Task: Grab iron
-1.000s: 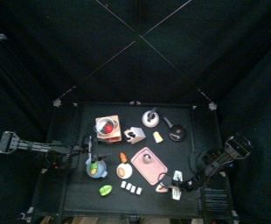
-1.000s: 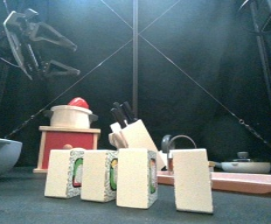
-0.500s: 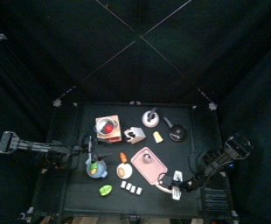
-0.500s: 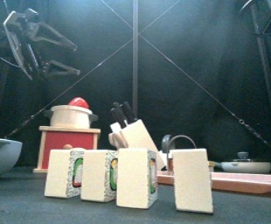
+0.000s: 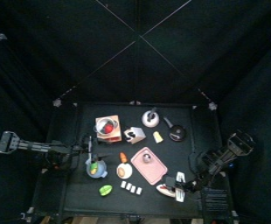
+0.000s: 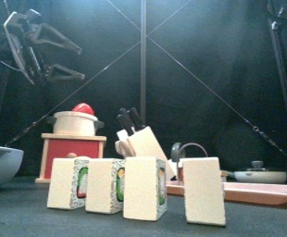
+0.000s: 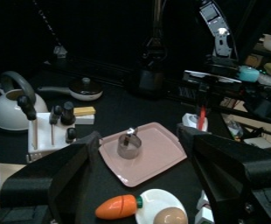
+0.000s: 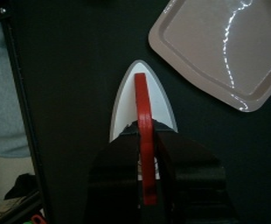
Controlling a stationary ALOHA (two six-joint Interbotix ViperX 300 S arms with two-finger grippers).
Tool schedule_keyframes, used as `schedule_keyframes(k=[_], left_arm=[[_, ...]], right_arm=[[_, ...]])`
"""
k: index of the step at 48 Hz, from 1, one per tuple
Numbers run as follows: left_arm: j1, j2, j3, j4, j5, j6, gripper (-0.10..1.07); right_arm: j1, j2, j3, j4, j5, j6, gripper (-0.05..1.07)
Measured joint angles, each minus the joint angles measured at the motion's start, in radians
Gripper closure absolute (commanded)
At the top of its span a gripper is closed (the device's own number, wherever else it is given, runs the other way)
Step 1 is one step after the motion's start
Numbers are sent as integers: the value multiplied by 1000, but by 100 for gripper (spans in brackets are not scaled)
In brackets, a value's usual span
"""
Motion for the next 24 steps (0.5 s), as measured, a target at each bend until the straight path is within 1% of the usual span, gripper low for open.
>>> schedule_keyframes(k=[6,13,16,24], left_arm=[[2,0,0,2,0,0,-5],[2,0,0,2,0,0,-5],[0,0,0,0,0,0,-5],[0,0,0,-8,0,0,-5]], right_arm=[[-3,-2,0,-14,2,-2,64],[-37,-5,-6,-49,18,0,64],[-63,-11,-12,-71,37,0,64],[-167,-41,-34,-141,60,0,65]])
